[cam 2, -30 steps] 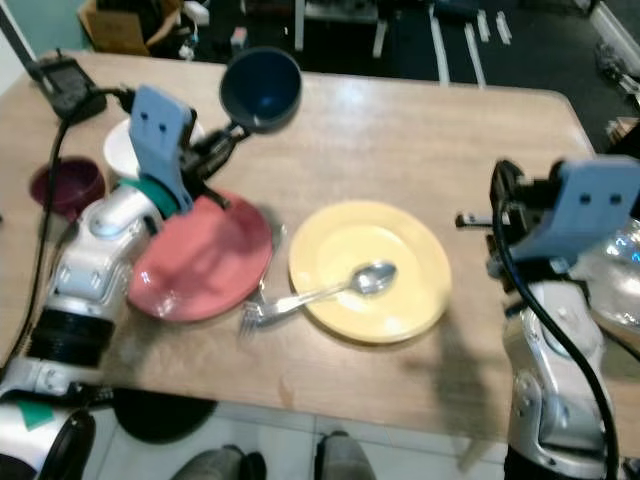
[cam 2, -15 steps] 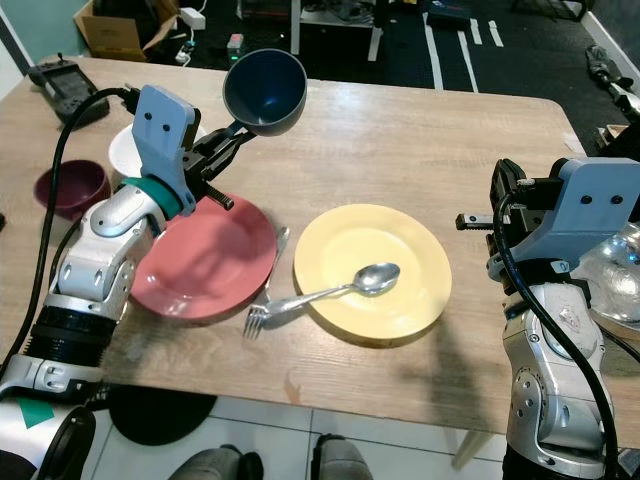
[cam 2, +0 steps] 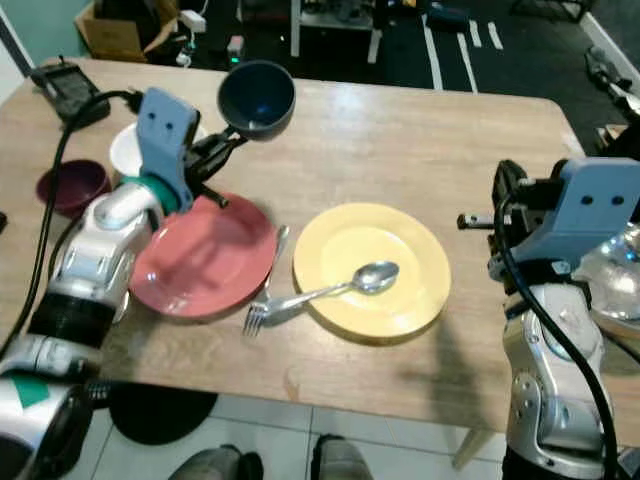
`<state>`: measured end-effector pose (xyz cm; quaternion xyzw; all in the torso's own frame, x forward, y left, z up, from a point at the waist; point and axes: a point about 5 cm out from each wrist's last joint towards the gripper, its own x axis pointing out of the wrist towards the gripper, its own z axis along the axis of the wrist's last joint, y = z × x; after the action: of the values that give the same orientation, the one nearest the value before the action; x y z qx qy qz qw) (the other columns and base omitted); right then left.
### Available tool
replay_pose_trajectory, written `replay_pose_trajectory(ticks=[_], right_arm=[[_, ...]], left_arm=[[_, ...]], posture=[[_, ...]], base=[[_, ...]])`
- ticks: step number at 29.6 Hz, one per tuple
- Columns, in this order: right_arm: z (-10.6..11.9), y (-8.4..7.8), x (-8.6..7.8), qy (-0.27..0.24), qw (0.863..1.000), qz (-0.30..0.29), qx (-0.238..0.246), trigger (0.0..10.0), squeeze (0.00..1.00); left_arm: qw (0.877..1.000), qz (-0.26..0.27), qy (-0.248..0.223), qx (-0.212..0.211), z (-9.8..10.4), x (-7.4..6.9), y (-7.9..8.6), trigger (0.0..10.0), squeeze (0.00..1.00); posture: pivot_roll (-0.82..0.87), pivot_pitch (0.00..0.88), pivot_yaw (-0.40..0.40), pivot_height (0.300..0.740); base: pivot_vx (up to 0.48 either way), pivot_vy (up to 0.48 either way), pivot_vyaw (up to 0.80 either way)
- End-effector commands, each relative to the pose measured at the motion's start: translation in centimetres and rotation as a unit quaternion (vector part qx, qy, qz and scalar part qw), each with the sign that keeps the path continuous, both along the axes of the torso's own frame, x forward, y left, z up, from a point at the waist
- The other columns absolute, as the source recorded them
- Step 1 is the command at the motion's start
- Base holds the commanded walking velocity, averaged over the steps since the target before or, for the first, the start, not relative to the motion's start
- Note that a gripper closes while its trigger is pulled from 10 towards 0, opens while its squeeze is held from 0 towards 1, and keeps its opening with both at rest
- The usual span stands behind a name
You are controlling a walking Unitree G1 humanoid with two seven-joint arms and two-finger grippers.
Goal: Setting the table
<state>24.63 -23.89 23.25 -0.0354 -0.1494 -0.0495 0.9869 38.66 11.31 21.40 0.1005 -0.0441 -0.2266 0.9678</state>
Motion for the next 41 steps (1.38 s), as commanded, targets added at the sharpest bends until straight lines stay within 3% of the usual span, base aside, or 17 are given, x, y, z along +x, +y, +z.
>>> replay_pose_trajectory(ticks=[1, 8, 14, 22, 27, 31, 41], right_arm=[[0.1, 0.2, -0.1, -0.004, 1.000, 0.001, 0.003, 10.0, 0.00], [0.4, 0.7, -0.7, -0.008, 1.000, 0.007, 0.004, 10.0, 0.00], [0.2, 0.7, -1.5, -0.003, 1.000, 0.000, 0.007, 10.0, 0.00], [0.1, 0.9, -2.1, 0.002, 1.000, -0.004, 0.009, 10.0, 0.00], [0.1, 1.1, -2.3, 0.006, 1.000, 0.000, 0.011, 10.0, 0.00], [0.0, 1.2, -2.4, 0.009, 1.000, 0.003, 0.012, 10.0, 0.00], [0.1, 1.4, -2.2, 0.011, 1.000, 0.009, 0.011, 10.0, 0.00]], left_arm=[[1.000, 0.002, 0.008, 0.003, -0.6, 0.1, 0.1, 10.0, 0.00], [0.998, 0.026, 0.055, 0.011, -0.7, 2.1, -0.6, 10.0, 0.00], [0.997, 0.035, 0.061, 0.019, -0.6, 2.5, -1.0, 10.0, 0.00], [0.997, 0.028, 0.074, 0.006, -1.0, 2.7, -1.4, 10.0, 0.00], [0.999, 0.011, 0.032, 0.011, -0.5, 2.6, -1.7, 10.0, 0.00], [1.000, -0.003, 0.026, 0.005, -0.3, 2.5, -2.0, 10.0, 0.00], [0.998, -0.049, 0.048, -0.016, -1.5, 2.0, -3.1, 10.0, 0.00]], posture=[[-0.04, 0.050, 0.086, 0.740], [-0.07, 0.105, 0.096, 0.740], [-0.09, 0.129, 0.099, 0.740], [-0.11, 0.162, 0.099, 0.740], [-0.11, 0.181, 0.090, 0.740], [-0.11, 0.183, 0.089, 0.740], [-0.14, 0.185, 0.079, 0.740]], base=[[0.000, 0.000, 0.00], [0.000, 0.000, 0.00], [0.000, 0.000, 0.00], [0.000, 0.000, 0.00], [0.000, 0.000, 0.00], [0.000, 0.000, 0.00], [0.000, 0.000, 0.00]])
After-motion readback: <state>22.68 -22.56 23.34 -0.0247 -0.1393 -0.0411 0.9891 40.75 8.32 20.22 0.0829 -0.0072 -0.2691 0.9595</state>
